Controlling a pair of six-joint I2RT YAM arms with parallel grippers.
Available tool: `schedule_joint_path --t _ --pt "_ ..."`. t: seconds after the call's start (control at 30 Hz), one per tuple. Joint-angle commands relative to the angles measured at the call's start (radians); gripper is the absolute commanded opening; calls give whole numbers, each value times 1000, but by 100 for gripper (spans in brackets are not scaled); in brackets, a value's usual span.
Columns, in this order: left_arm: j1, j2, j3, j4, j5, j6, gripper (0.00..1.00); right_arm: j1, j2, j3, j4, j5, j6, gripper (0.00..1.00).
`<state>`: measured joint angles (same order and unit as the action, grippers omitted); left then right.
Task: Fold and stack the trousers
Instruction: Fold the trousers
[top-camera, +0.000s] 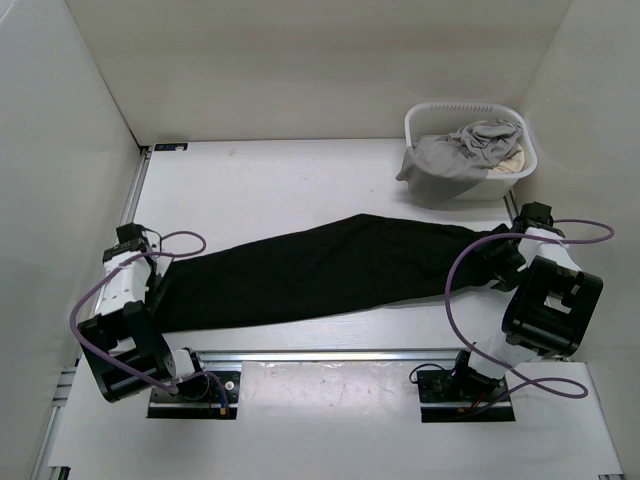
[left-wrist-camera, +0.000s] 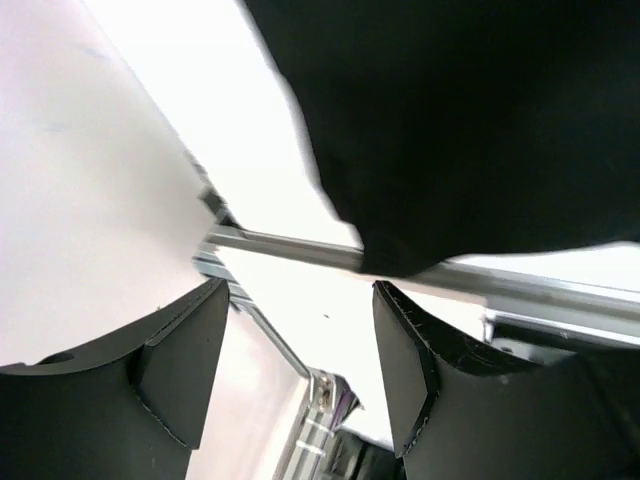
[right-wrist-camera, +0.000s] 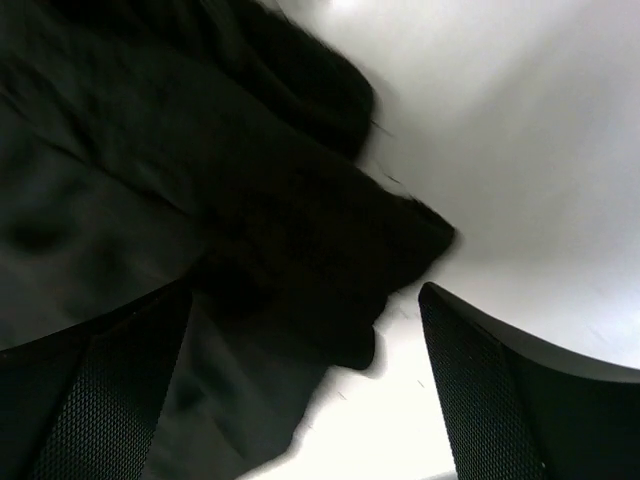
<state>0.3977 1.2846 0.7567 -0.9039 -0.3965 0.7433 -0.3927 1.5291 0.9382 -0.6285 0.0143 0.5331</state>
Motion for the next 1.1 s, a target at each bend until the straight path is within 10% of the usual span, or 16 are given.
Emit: schedule_joint_path --t 0.0,0.37,0.5,0.57,0.9,1.07 --pt "21 18 70 -36 30 -58 71 -3 26 1 173 -45 79 99" --pt "41 166 134 -36 114 -165 70 -3 264 109 134 36 122 85" --pt "6 190 187 -46 169 -217 67 -3 264 108 138 15 76 13" --pt "-16 190 202 -46 205 -242 67 -3 264 120 128 45 64 0" --pt "-121 260 269 -46 289 -283 65 70 -61 270 -115 482 18 0" --pt "-267 332 282 -35 280 -318 65 306 -167 376 -269 797 -28 0"
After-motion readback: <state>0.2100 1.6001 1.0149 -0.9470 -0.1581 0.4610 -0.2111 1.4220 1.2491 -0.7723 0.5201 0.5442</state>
